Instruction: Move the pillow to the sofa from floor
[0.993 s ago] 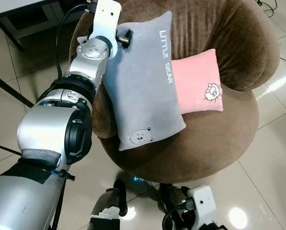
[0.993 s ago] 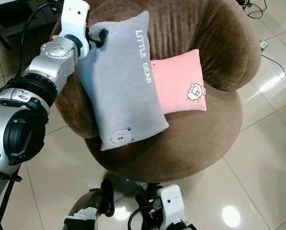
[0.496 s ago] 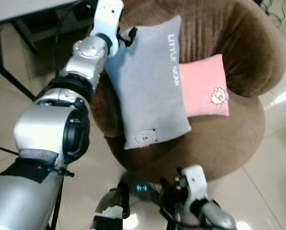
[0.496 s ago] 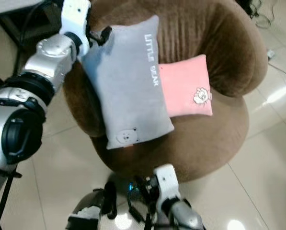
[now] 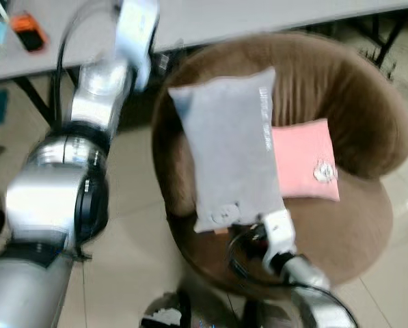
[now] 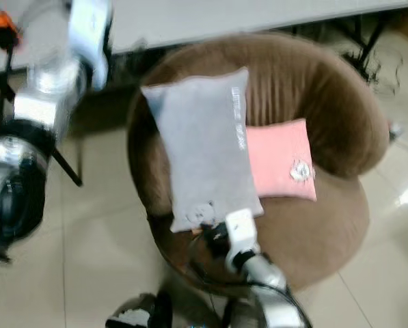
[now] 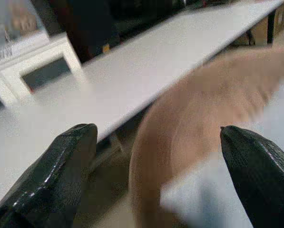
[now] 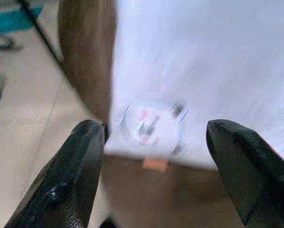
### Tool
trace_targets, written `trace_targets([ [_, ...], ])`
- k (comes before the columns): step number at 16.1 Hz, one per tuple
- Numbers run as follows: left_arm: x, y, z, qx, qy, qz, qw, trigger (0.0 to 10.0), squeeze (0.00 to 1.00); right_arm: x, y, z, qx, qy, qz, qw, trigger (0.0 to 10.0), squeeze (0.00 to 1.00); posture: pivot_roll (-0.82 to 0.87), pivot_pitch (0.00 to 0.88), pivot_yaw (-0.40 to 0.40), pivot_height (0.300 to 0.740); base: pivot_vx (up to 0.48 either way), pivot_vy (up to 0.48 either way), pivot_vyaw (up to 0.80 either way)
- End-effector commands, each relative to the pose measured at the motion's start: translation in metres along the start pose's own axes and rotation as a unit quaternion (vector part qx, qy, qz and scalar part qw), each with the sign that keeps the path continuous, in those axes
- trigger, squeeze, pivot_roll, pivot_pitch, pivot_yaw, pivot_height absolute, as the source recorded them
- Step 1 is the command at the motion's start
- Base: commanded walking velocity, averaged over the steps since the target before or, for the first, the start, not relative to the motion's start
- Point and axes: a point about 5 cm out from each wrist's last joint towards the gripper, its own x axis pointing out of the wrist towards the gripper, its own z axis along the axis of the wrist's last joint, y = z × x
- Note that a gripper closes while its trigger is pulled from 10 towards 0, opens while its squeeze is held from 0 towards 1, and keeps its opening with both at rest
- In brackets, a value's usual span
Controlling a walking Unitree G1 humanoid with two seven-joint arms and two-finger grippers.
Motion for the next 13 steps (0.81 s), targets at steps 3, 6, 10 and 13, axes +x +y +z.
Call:
trace_targets([
  [3, -0.020, -0.015, -0.058, -0.064, 0.046, -0.001, 0.997, 10.0, 0.00, 0.001, -0.013, -0.001, 0.000, -0.006, -0.024, 1.000, 10.0, 0.00, 0.05, 0.005, 0.012, 0.740, 0.000, 0.000, 0.00],
  [6, -0.083, -0.064, -0.152, -0.196, 0.089, 0.079, 0.973, 10.0, 0.00, 0.004, -0.024, 0.014, 0.000, -0.053, -0.074, 0.996, 10.0, 0.00, 0.07, 0.000, -0.004, 0.740, 0.000, 0.000, 0.00],
  [10, -0.152, -0.144, -0.204, -0.254, 0.197, 0.051, 0.945, 10.0, 0.00, 0.001, -0.021, 0.014, 0.003, -0.068, -0.069, 0.995, 10.0, 0.00, 0.09, 0.000, 0.001, 0.740, 0.000, 0.000, 0.00],
  [13, -0.138, -0.152, -0.179, -0.170, 0.136, 0.008, 0.976, 10.0, 0.00, -0.001, -0.011, 0.009, 0.001, -0.075, -0.064, 0.995, 10.0, 0.00, 0.08, 0.000, -0.010, 0.740, 0.000, 0.000, 0.00],
])
